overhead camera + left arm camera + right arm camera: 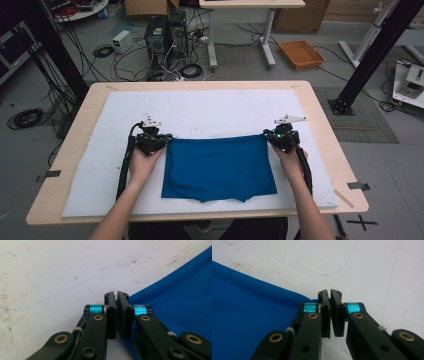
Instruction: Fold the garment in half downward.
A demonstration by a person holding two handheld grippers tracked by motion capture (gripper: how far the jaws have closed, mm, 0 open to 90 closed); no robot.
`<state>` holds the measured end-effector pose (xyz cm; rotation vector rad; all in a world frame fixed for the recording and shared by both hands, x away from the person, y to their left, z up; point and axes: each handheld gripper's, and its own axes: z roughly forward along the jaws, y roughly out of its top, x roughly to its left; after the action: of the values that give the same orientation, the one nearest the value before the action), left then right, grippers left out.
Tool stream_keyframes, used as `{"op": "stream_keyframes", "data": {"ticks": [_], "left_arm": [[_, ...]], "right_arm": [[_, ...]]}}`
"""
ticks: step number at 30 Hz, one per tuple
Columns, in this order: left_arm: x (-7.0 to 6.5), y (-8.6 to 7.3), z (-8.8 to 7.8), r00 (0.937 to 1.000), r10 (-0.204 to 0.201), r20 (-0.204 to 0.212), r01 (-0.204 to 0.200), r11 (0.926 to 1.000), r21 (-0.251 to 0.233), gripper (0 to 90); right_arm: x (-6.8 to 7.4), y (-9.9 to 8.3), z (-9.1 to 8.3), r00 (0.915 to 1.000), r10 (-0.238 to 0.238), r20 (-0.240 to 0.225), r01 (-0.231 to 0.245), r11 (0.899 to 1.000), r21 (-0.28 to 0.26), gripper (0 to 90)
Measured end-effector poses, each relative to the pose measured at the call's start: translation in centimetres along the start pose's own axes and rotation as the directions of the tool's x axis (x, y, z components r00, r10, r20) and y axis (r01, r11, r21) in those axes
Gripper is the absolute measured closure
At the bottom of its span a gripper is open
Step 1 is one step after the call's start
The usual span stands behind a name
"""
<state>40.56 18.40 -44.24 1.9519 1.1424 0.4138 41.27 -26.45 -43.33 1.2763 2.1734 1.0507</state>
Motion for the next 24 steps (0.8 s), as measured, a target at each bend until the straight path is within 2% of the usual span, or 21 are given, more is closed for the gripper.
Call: {"op": "stream_keyframes", "data": {"ticks": [4, 7, 14, 15, 16, 18, 20, 22, 24], "left_arm": [[0.3, 0.3, 0.3, 1.0000, 0.000, -0.003, 0.000, 0.9999, -0.013, 86.2], [0.3, 0.3, 0.2, 1.0000, 0.006, -0.003, -0.006, 0.9999, -0.013, 86.1], [0.3, 0.3, 0.1, 0.9999, 0.009, -0.005, -0.009, 0.9998, -0.020, 85.5], [0.3, 0.4, 0.0, 0.9998, 0.015, -0.013, -0.016, 0.9996, -0.023, 84.8], [0.3, 0.4, -0.1, 0.9998, 0.016, -0.015, -0.016, 0.9996, -0.024, 84.2], [0.3, 0.5, -0.4, 0.9994, 0.013, -0.030, -0.015, 0.9989, -0.044, 77.5], [0.5, 0.6, -0.8, 0.9996, 0.013, -0.026, -0.014, 0.9981, -0.060, 72.6], [0.5, 0.8, -1.4, 0.9998, 0.007, -0.021, -0.009, 0.9979, -0.065, 59.7], [0.3, 0.9, -2.2, 0.9997, 0.023, 0.002, -0.023, 0.9974, -0.068, 49.3]], "right_arm": [[-0.6, 0.1, 0.7, 1.0000, 0.009, 0.000, -0.009, 1.000, 0.002, 87.3], [-0.7, 0.2, 0.9, 1.0000, -0.001, 0.000, 0.001, 1.000, -0.005, 87.3], [-0.5, 0.4, 1.0, 0.9999, -0.012, -0.001, 0.012, 1.000, 0.002, 86.2], [-0.5, 0.4, 0.9, 0.9999, -0.017, 0.000, 0.017, 1.000, 0.000, 80.2], [-0.4, 0.4, 0.9, 0.9998, -0.017, 0.000, 0.017, 1.000, -0.004, 79.2], [-0.4, 0.4, 0.6, 0.9998, -0.016, -0.008, 0.016, 1.000, -0.018, 75.0], [-0.4, 0.4, 0.1, 0.9999, -0.004, -0.012, 0.003, 0.999, -0.035, 69.1], [-0.4, 0.5, -0.4, 0.9999, -0.009, -0.011, 0.008, 0.999, -0.046, 61.2], [-0.2, 0.5, -1.0, 0.9998, 0.006, -0.017, -0.007, 0.998, -0.067, 52.0]]}}
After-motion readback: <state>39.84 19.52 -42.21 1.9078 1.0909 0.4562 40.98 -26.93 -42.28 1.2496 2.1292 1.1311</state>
